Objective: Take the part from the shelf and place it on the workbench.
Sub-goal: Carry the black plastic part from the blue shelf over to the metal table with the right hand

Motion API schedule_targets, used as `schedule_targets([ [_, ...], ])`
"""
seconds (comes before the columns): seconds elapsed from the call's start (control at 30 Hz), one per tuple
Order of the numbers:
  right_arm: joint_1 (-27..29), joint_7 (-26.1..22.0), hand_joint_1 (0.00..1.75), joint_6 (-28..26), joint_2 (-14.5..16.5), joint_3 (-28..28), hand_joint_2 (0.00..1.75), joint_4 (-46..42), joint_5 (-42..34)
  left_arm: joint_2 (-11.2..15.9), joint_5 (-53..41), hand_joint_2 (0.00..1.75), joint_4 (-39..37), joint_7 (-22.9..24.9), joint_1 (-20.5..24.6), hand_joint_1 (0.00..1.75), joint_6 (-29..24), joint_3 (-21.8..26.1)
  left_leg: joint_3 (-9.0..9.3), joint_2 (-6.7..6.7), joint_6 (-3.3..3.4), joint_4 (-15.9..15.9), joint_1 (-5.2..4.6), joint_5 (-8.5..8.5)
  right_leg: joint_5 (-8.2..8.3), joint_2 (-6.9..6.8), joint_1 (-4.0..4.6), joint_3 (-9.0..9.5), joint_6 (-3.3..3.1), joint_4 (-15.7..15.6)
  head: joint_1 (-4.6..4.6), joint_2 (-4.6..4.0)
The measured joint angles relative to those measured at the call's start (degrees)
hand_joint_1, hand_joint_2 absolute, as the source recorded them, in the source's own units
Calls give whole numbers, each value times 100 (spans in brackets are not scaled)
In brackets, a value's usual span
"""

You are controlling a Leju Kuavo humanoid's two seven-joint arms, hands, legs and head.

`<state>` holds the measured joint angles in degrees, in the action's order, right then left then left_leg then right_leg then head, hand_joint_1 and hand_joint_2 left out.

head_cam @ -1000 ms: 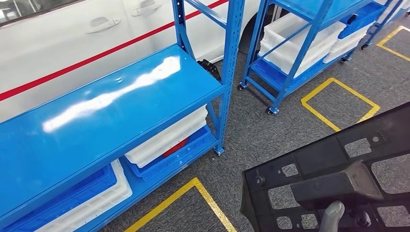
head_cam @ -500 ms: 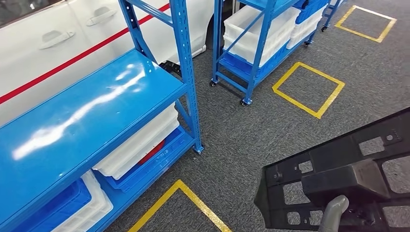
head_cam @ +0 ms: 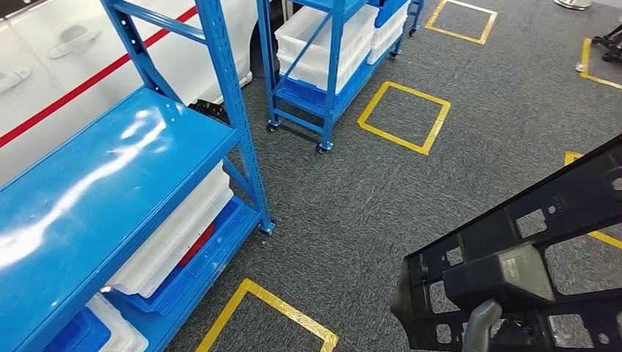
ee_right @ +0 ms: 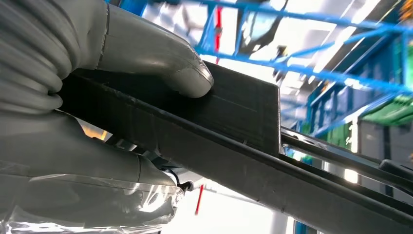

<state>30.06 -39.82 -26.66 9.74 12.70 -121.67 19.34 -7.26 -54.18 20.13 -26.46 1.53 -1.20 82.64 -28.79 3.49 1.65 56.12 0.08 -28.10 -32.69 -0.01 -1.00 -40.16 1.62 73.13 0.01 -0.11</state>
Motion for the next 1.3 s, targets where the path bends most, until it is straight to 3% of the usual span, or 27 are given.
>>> schedule_targets([
  [0.07, -1, 2, 175, -70, -63, 58, 175, 66, 66, 51, -40, 0, -1, -19, 7, 0, 14, -30, 7, 147, -29, 24, -6, -19, 280, -194, 8, 479, -24, -759, -1, 0],
  [0.13, -5, 2, 175, -98, -108, 113, 175, 113, 94, 102, -52, 0, -3, -28, 10, 0, 20, -46, 22, 257, -87, 55, -28, -53, 430, -406, 38, 835, -87, -1358, -9, 0],
  [0.17, -6, 2, 175, -109, -124, 134, 175, 131, 105, 126, -53, 0, -4, -33, 14, 0, 22, -50, 40, 306, -119, 64, -38, -62, 435, -445, 57, 878, -127, -1452, -13, 0],
  [0.23, -1, 2, 175, -129, -145, 154, 175, 163, 140, 162, -73, 0, -4, -51, 25, 0, 26, -56, 69, 403, -177, 58, -41, -67, 477, -315, 69, 855, -195, -1460, -19, 0],
  [0.3, -2, 1, 175, -157, -161, 165, 175, 198, 205, 206, -118, 0, -7, -75, 34, 0, 27, -68, 23, 219, -239, 199, -19, -206, 537, -191, 45, 830, -274, -1507, -24, 0],
  [0.37, -12, 1, 175, -185, -172, 176, 175, 246, 272, 255, -198, 0, -17, -60, 30, 0, -18, -87, -231, -147, -285, 795, 12, -590, 589, -63, 32, 795, -338, -1530, -30, 0],
  [0.4, -19, 2, 175, -183, -180, 182, 175, 276, 293, 277, -230, 0, -31, -34, 28, 0, -61, -97, -407, -248, -296, 1203, 17, -788, 605, 11, 38, 773, -355, -1527, -32, 0],
  [0.43, -20, 2, 175, -175, -190, 187, 175, 309, 304, 305, -245, 0, -49, -3, 30, 0, -106, -106, -561, -288, -303, 1548, 20, -911, 617, 94, 46, 754, -362, -1520, -31, 0],
  [0.47, -20, 2, 175, -157, -203, 194, 175, 344, 309, 335, -243, 0, -73, 22, 40, 0, -139, -110, -639, -299, -303, 1716, 21, -919, 625, 180, 52, 739, -362, -1509, -31, 0],
  [0.5, -21, 2, 175, -141, -216, 200, 175, 381, 314, 366, -239, 0, -97, 30, 55, 0, -167, -113, -614, -309, -295, 1656, 22, -806, 630, 269, 55, 728, -357, -1491, -31, 0],
  [0.53, -21, 2, 175, -136, -228, 205, 175, 414, 324, 391, -241, 0, -119, 16, 71, 0, -185, -119, -488, -345, -279, 1374, 23, -602, 632, 357, 56, 720, -351, -1469, -32, 0],
  [0.6, -22, 2, 175, -142, -244, 206, 175, 468, 349, 430, -254, 0, -155, -46, 97, 0, -207, -139, -138, -613, -226, 575, 33, -227, 637, 520, 58, 699, -325, -1424, -29, 0],
  [0.67, -24, 2, 175, -152, -258, 199, 175, 504, 368, 447, -257, 0, -194, -91, 110, 0, -195, -152, 24, -844, -189, 160, 33, -120, 662, 668, 45, 648, -258, -1398, -28, 0],
  [0.7, -20, 2, 175, -154, -267, 195, 175, 517, 373, 453, -255, 0, -212, -100, 116, 0, -185, -155, 28, -851, -176, 134, 26, -127, 685, 744, 35, 618, -209, -1398, -27, 0],
  [0.73, -11, 2, 175, -154, -276, 190, 175, 525, 376, 455, -253, 0, -226, -104, 124, 0, -178, -156, 30, -776, -155, 118, 19, -108, 715, 822, 25, 592, -161, -1410, -27, 0],
  [0.77, 1, 2, 175, -154, -284, 186, 175, 532, 379, 456, -252, 0, -236, -107, 140, 0, -168, -157, 36, -694, -126, 89, 23, -77, 714, 795, 22, 565, -129, -1391, -25, 0],
  [0.83, 3, 2, 175, -155, -302, 181, 175, 540, 404, 457, -248, 0, -253, -108, 161, 0, -141, -160, 39, -518, -57, 19, 35, -6, 523, 476, 46, 414, -92, -1125, -10, 0],
  [0.87, -3, 2, 175, -159, -313, 180, 175, 547, 438, 457, -246, 0, -263, -108, 159, 0, -125, -161, 29, -426, -35, 2, 33, 13, 328, 258, 50, 274, -86, -823, -5, 0],
  [0.9, -9, 2, 175, -170, -322, 179, 175, 553, 484, 457, -254, 0, -272, -109, 145, 0, -111, -161, 16, -334, -21, -2, 22, 19, 123, 125, 50, 104, -68, -455, 2, 0],
  [0.97, -4, 3, 175, -205, -335, 176, 175, 567, 581, 452, -295, 0, -288, -122, 121, 0, -95, -164, -5, -136, -18, 3, 8, 18, -88, 46, 23, -125, -30, 102, 1, 0],
  [1.0, 2, 5, 175, -225, -337, 174, 175, 570, 623, 440, -332, 0, -296, -134, 117, 0, -93, -171, -12, -44, -23, 7, 7, 13, -39, 24, 8, -95, -14, 103, 1, 0],
  [1.07, 17, 17, 175, -264, -338, 174, 175, 569, 687, 377, -411, 0, -313, -163, 120, 0, -113, -197, -9, 108, -51, 25, 9, -7, 275, -105, -16, 298, 3, -522, 2, 0],
  [1.13, 34, 48, 175, -306, -337, 185, 175, 558, 715, 292, -471, 0, -324, -167, 115, 0, -148, -229, 1, 218, -109, 57, -12, -47, 476, -305, 3, 699, -35, -1215, -3, 0],
  [1.17, 49, 63, 175, -319, -336, 198, 175, 545, 702, 262, -475, 0, -330, -144, 112, 0, -156, -239, 13, 266, -141, 69, -24, -65, 501, -354, 20, 785, -70, -1384, -6, 0],
  [1.23, 83, 80, 175, -317, -335, 233, 175, 521, 588, 227, -445, 0, -350, -34, 118, 0, -127, -246, 49, 368, -200, 67, -34, -81, 505, -265, 45, 772, -154, -1428, -13, 0],
  [1.27, 95, 78, 175, -303, -335, 251, 175, 512, 491, 220, -421, 0, -362, 33, 130, 0, -102, -246, 60, 368, -233, 78, -20, -102, 520, -204, 40, 767, -193, -1444, -13, 0],
  [1.3, 101, 69, 175, -271, -335, 263, 175, 508, 361, 216, -406, 0, -372, 97, 141, 0, -73, -246, 42, 274, -264, 143, -4, -167, 540, -147, 33, 765, -234, -1463, -16, 0],
])
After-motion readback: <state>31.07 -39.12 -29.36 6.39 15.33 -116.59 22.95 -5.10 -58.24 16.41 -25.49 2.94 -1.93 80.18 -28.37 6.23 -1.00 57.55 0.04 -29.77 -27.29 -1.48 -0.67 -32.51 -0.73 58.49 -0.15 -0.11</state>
